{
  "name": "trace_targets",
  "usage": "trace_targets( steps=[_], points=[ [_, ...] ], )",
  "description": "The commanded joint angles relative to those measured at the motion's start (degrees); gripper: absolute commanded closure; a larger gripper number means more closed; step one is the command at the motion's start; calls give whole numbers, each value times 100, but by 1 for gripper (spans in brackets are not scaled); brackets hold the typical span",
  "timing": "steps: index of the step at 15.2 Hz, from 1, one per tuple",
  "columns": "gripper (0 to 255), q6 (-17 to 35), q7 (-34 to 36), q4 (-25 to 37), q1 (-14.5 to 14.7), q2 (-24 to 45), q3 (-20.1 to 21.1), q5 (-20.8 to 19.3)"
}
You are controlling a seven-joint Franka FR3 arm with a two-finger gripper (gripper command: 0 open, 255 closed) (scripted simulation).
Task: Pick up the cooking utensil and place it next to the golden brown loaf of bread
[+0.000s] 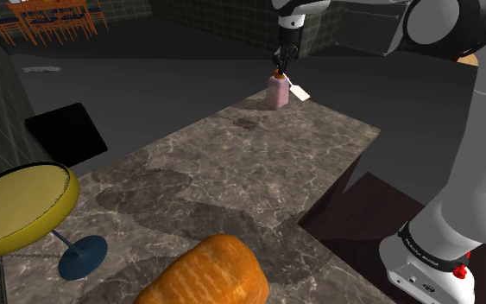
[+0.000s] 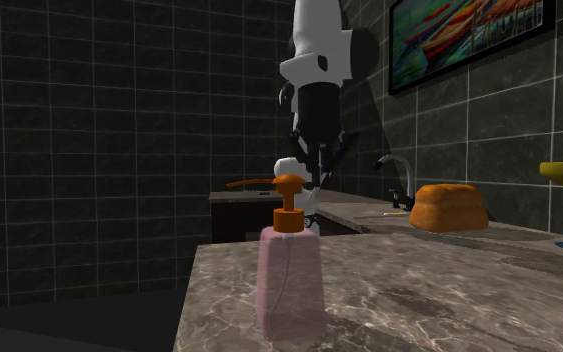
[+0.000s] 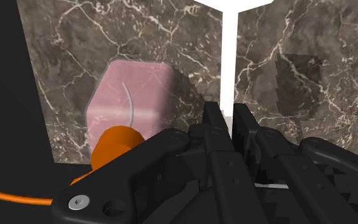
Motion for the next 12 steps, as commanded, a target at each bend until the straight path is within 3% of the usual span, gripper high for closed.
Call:
trace_targets(
  steps=[1, 8, 12],
  points=[
    [255, -162, 3, 156, -9, -4, -4, -4],
    [255, -685, 23, 704, -37, 20, -12, -7],
    [255, -316, 429, -437, 334, -778, 73, -206]
  ],
)
